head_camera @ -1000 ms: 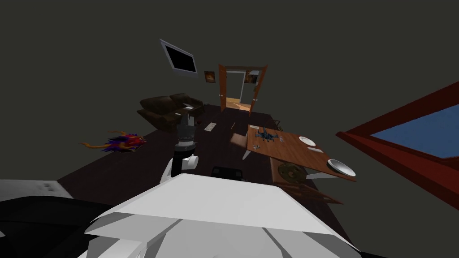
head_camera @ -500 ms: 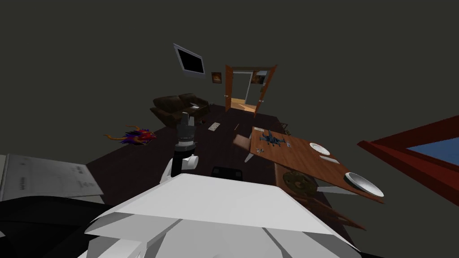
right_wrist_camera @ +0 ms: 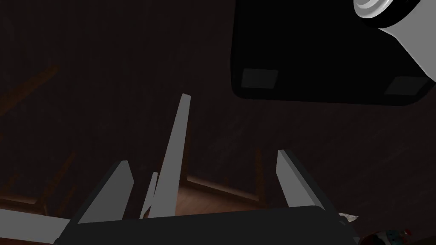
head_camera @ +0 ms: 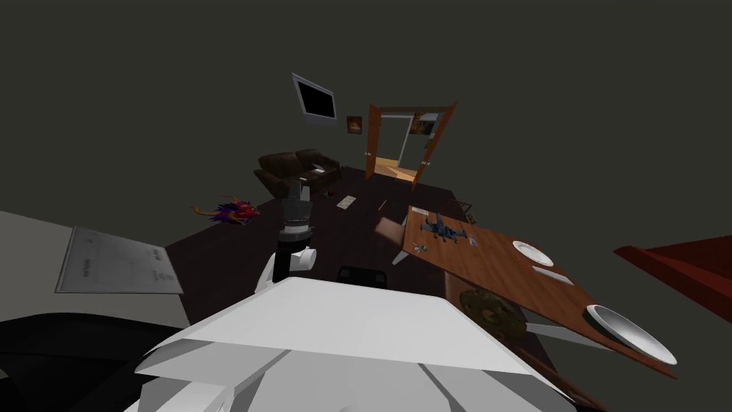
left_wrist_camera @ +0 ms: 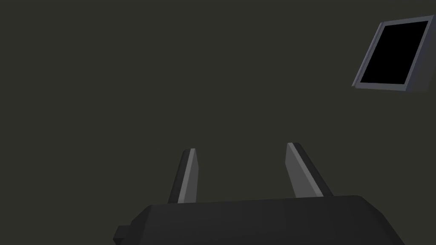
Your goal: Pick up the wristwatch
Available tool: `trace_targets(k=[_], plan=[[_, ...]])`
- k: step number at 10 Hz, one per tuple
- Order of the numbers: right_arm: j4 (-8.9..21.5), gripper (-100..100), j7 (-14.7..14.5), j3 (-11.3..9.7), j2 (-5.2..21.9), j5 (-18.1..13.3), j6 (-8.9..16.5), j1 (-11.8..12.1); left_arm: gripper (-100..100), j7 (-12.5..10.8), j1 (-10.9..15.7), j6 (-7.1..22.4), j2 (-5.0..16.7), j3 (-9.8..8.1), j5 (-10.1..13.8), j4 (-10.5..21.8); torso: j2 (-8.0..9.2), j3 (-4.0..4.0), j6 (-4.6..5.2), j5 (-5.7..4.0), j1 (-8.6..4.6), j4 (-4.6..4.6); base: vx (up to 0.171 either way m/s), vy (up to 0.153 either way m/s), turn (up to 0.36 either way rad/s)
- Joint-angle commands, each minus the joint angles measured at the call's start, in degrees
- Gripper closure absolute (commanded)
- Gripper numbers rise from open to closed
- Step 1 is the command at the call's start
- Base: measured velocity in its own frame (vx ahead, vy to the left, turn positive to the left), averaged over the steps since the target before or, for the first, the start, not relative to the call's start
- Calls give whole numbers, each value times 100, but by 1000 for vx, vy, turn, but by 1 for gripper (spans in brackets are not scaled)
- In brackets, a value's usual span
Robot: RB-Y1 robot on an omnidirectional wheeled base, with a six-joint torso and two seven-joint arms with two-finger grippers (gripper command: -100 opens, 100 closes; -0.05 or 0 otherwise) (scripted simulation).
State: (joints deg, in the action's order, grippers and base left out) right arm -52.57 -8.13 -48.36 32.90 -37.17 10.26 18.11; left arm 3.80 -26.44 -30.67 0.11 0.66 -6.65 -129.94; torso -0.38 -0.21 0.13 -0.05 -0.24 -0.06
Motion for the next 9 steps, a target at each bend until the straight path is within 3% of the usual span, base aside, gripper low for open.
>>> trace_targets(k=[1,3,6,8,9], plan=[[286,-100,-53,-117,51,-250,75,-112,0,0,0,0,0,0,0,0,0,0,0,0,0,0,61,-11,222],[425,-100,-53,-117,51,-250,75,-112,0,0,0,0,0,0,0,0,-8,-4,-2,0,0,-1,50,-17,73],[930,-100,-146,-433,235,-615,380,-267,0,0,0,0,0,0,0,0,-12,-6,-1,0,-3,-2,85,-29,189],[930,-100,-146,-433,235,-615,380,-267,0,0,-1,0,0,0,0,0,-20,-11,0,-1,-4,-4,72,-24,40],[1154,-100,-187,-576,313,-789,515,-343,0,0,0,0,0,0,0,0,-6,-4,1,0,4,-2,77,-20,180]])
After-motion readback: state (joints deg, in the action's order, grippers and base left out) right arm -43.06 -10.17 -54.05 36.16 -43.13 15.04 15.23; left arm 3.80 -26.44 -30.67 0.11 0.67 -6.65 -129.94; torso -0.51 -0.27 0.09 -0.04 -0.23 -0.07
